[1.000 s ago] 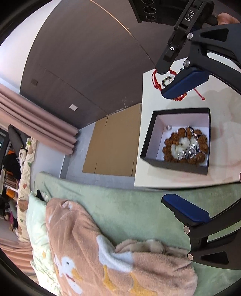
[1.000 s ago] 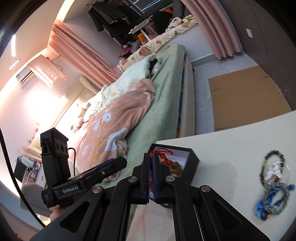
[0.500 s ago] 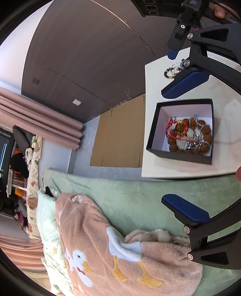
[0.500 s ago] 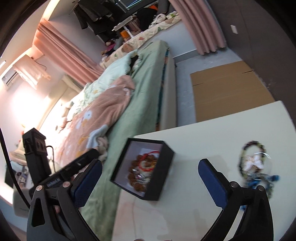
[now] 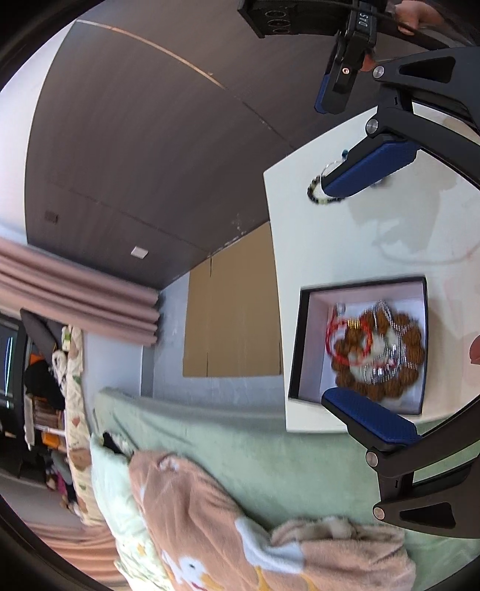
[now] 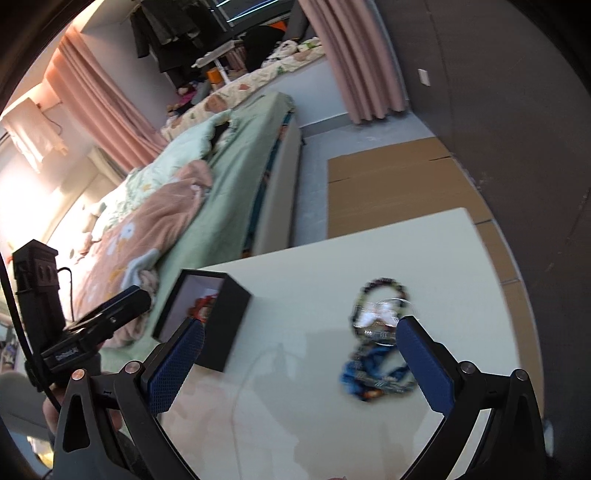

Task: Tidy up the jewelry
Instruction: 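Move the left tool over the remaining beaded bracelets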

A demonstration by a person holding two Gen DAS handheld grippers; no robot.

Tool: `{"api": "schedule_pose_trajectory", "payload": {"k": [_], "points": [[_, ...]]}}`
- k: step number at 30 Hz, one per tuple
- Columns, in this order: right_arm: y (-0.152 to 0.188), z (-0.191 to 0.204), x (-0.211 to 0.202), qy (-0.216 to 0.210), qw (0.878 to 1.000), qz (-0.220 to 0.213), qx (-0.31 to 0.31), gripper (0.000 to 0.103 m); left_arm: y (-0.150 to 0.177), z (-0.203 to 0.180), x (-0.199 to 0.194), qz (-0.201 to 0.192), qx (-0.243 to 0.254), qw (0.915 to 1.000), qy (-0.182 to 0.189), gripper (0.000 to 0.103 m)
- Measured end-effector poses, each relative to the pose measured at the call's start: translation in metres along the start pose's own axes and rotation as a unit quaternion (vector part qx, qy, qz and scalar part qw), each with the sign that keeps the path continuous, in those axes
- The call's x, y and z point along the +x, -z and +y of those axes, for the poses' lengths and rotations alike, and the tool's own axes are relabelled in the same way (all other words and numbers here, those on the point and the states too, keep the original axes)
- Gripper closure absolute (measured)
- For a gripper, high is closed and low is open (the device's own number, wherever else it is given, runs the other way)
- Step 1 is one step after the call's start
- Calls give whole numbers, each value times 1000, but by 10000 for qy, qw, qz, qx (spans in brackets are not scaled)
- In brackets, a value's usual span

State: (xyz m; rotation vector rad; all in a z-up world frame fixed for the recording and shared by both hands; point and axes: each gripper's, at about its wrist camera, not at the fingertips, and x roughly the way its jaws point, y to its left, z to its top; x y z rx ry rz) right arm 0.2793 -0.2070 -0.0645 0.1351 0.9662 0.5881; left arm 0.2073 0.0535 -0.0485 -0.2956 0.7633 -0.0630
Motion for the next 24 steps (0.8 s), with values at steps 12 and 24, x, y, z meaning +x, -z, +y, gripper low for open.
{"api": "schedule_pose_trajectory", "payload": {"k": [12,24], "points": [[3,-38,-25,448,9989,131,-10,0,13,-53,26,102,355,9990,246,0],[6,-77,-47,867,9962,-14,50,0,35,-98,64,548,747,9939,607,15]]}}
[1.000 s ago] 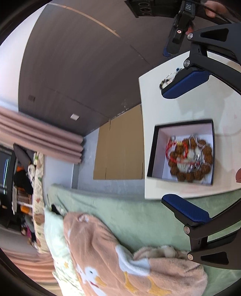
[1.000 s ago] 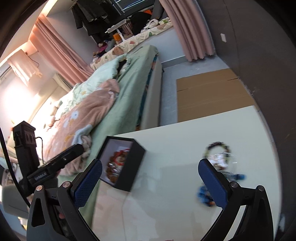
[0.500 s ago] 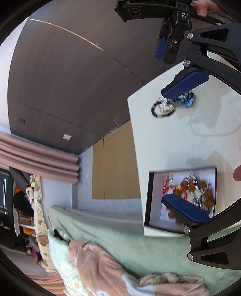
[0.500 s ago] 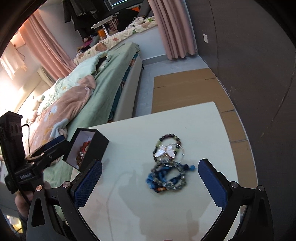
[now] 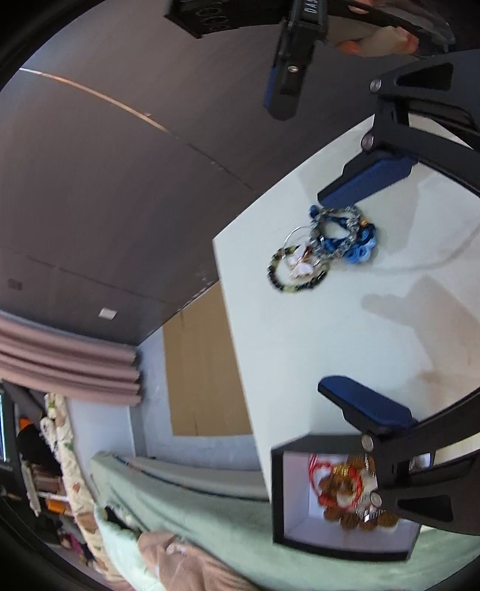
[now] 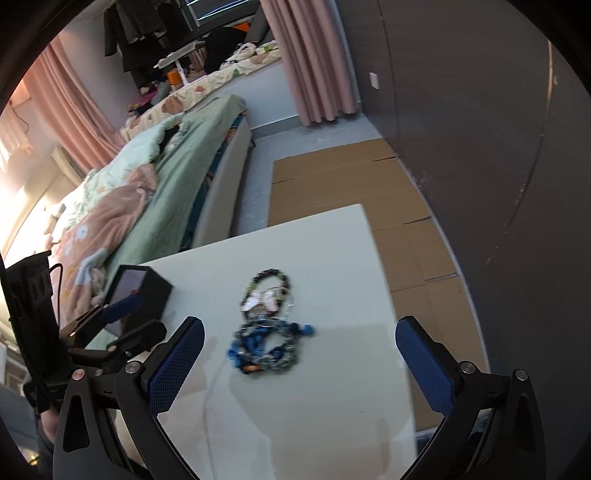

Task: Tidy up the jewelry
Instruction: 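Move the left tool over the remaining beaded bracelets, then grasp the grey-green bead bracelet with the left tool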

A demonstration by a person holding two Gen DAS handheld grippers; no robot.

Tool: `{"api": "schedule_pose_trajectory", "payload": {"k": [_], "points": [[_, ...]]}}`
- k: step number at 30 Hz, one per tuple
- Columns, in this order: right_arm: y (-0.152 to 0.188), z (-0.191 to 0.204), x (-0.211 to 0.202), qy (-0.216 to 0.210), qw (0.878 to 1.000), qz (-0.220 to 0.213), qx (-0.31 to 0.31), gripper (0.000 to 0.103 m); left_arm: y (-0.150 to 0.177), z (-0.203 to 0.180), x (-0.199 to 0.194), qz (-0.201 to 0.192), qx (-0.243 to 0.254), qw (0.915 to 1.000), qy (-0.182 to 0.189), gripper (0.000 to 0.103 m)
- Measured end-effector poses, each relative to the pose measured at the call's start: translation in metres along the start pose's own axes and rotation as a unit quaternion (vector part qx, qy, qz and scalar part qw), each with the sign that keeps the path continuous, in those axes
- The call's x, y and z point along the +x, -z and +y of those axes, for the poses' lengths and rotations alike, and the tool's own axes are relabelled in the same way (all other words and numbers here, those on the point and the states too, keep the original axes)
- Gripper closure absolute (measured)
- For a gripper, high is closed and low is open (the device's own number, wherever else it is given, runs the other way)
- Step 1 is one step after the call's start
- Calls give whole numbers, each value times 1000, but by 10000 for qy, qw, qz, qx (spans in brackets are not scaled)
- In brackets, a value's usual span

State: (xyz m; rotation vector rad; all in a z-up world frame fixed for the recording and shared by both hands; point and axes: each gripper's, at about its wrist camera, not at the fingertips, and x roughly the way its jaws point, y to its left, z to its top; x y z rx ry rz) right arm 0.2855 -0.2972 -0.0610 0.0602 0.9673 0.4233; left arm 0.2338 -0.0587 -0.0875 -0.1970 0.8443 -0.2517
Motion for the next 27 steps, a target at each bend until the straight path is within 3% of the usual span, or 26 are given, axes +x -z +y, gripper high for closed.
{"api": "schedule_pose_trajectory", "payload": {"k": [5,14,16,23,24,25,27], "points": [[0,-15,6,-61,9998,59,169,0,6,-15,23,236,164,9996,71,21],[2,-23,22,-241,9989,227,331,0,13,-32,54,508,370,9979,171,42],[3,-22,24,-218,9989,247,318,0,13,-33,57,520,377,9977,199,55],[2,-17,30,-231,9988,232,372,0,15,-30,75,752,213,9968,182,67],[2,-16,31,-236,9987,228,380,1,14,-29,77,766,182,9967,217,73],[1,-15,33,-251,9987,230,385,2,14,-28,78,767,125,9965,304,83],[1,-14,37,-301,9983,254,418,17,13,-26,78,766,47,9966,314,90]]}}
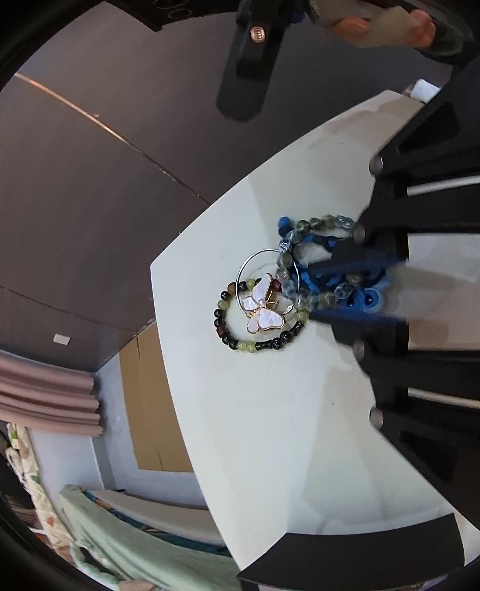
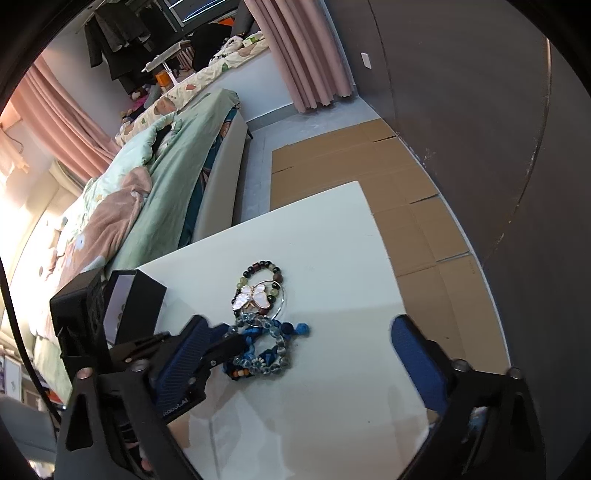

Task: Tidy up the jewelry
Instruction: 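Grasp the grey-green bead bracelet with the left tool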

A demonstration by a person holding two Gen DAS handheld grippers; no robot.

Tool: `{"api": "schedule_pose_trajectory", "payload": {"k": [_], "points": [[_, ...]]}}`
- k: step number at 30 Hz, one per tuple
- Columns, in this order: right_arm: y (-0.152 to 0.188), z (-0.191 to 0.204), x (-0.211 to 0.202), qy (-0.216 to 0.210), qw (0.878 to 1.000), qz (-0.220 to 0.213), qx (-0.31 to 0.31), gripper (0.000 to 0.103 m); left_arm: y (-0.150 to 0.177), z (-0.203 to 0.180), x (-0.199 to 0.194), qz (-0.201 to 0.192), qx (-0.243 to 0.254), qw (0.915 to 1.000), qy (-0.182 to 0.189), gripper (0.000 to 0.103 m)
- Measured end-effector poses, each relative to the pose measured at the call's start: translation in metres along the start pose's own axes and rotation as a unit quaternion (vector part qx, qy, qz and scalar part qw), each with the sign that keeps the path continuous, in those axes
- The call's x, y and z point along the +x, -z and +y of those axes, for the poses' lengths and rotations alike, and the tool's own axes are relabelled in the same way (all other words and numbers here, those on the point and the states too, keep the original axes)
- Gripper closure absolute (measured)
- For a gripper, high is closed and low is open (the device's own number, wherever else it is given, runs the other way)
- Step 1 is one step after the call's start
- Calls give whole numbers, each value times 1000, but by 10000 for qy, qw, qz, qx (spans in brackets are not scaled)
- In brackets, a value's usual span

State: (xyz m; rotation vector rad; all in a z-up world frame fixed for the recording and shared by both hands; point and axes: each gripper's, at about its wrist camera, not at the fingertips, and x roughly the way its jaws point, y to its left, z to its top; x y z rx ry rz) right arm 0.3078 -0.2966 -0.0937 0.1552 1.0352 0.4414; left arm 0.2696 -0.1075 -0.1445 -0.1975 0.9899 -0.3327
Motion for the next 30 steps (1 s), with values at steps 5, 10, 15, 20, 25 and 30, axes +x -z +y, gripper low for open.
{"api": "schedule_pose_trajectory", "payload": {"k": [5,10,15,20,25,30], "points": [[1,-4,19,-161,9992,244,263,29,-1,6,-9,-61,-104,9998,130,94],[-2,1,33,-359,9980,340,383,38,-5,14,-33,-312,-248,9989,244,94],[-3,8,49,-537,9960,462,547,49,-7,19,-52,-494,-338,9975,367,94],[-5,12,65,-611,9942,522,719,51,-8,26,-69,-666,-410,9962,388,94],[-6,14,81,-541,9933,640,793,62,-8,35,-84,-814,-502,9946,404,94],[-7,11,85,-536,9930,619,847,93,-10,43,-94,-920,-561,9934,386,94]]}}
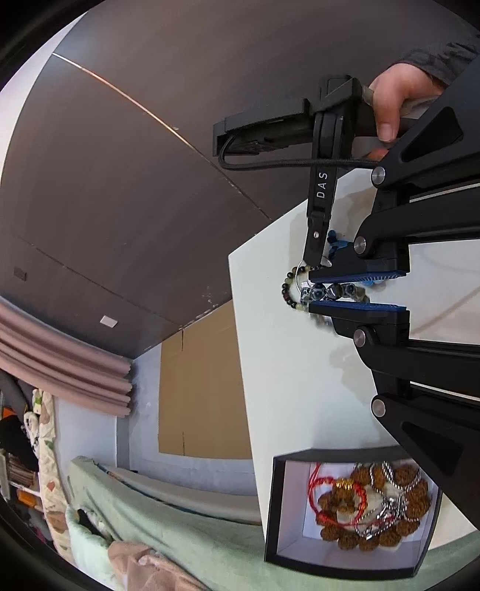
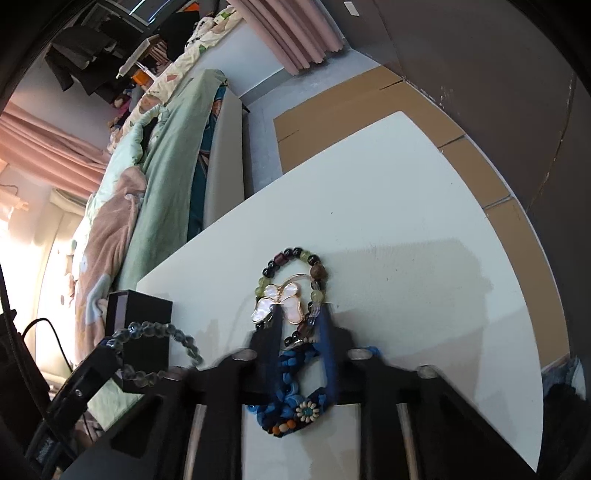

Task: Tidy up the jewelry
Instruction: 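Grasp the grey-green bead bracelet with the left tool, then lift the grey bead bracelet with the left tool while the right tool grasps the silver hoop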

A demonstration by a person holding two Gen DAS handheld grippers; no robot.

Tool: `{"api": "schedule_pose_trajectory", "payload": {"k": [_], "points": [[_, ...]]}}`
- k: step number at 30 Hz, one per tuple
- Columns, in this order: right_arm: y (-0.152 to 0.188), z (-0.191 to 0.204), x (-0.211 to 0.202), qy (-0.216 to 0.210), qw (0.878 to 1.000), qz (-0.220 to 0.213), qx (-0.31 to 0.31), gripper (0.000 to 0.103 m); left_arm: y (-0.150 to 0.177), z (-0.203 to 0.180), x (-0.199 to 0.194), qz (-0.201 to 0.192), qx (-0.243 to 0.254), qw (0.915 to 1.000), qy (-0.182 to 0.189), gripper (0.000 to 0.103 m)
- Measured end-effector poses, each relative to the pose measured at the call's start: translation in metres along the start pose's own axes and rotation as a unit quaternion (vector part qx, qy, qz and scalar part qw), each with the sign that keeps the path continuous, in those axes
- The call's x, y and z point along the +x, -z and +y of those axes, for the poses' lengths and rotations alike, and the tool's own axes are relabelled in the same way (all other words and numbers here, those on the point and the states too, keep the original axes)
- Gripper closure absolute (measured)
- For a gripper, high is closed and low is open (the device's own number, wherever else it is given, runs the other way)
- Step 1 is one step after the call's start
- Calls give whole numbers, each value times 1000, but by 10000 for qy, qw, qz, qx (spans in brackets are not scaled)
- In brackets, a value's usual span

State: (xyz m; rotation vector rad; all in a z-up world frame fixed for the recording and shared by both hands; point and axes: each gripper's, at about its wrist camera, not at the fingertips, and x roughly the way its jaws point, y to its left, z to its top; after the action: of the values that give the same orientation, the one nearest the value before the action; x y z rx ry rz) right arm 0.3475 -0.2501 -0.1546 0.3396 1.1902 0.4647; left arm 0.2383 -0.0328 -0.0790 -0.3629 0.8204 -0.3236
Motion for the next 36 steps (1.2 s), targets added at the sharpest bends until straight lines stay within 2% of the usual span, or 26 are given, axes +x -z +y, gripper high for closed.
{"api": "schedule_pose_trajectory", "payload": {"k": [6,18,19,21,28,34,36], "points": [[-1,13,-13,-191,9993,-237,-196,99,-3,8,-10,-90,-79,9999,1,94],[8,59,-42,-572,9937,-606,-744,100,-9,22,-32,-334,-207,9992,-28,94],[9,61,-43,-539,9936,-618,-777,100,-9,23,-34,-346,-218,9992,-44,94],[10,61,-42,-156,9945,-616,-839,100,-10,26,-34,-345,-230,9991,-66,94],[-3,21,-6,465,9988,35,-117,99,-9,29,-37,-369,-308,9988,-57,94],[-3,17,6,398,9989,235,-34,99,-10,31,-36,-366,-342,9987,-66,94],[-2,19,3,298,9994,184,-47,99,-11,32,-36,-368,-349,9987,-67,94]]}}
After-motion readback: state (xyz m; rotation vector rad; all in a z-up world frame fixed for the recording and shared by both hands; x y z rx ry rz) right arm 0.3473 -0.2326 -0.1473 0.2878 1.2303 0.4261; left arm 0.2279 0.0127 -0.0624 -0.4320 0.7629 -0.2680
